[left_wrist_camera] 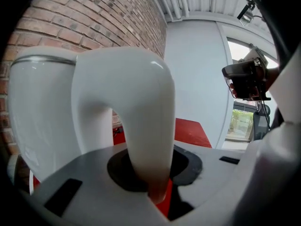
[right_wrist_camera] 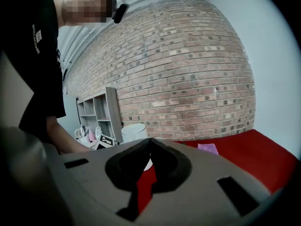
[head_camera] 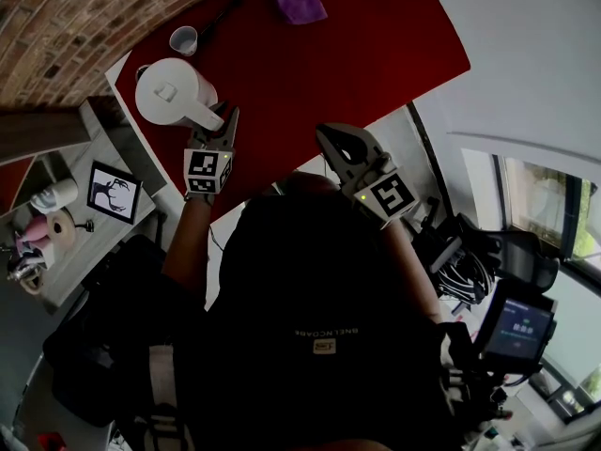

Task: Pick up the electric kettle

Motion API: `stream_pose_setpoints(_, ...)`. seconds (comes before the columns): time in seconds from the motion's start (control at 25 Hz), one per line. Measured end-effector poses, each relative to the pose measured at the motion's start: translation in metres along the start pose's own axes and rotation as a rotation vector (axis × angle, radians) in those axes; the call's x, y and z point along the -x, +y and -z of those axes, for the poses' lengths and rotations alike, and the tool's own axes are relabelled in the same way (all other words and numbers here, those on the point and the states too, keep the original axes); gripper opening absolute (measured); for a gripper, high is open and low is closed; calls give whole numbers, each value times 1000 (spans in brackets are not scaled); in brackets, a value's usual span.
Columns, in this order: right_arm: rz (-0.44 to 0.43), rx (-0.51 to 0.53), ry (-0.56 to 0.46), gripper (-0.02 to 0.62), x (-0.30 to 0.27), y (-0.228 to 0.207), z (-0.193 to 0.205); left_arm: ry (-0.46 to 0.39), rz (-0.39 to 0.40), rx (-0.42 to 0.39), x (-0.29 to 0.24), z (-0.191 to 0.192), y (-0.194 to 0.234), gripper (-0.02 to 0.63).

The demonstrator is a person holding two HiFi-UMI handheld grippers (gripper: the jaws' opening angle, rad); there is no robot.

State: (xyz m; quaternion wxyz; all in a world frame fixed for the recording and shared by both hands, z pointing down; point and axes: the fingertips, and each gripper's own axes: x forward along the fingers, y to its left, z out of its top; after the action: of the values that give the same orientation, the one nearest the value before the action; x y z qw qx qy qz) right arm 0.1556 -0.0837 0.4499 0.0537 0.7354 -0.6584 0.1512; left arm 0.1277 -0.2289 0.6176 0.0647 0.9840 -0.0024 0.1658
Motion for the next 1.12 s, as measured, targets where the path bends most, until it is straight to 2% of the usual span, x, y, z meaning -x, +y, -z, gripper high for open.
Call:
stream_pose_setpoints(0.24, -2, 1, -1, 2, 2, 0, 1, -6, -5, -6, 0, -5, 4, 69)
stream_pose_setpoints(0.52, -17, 13, -5, 2, 1, 3, 0, 5, -17, -66, 0, -8, 6, 74)
stream_pose_setpoints(0.88, -11, 14, -13, 2, 7, 1, 0, 3, -26, -54, 7, -13, 7, 78)
stream_pose_setpoints(1.12, -18, 17, -24, 2, 12, 4, -3, 18, -19, -110, 11, -14, -4, 81)
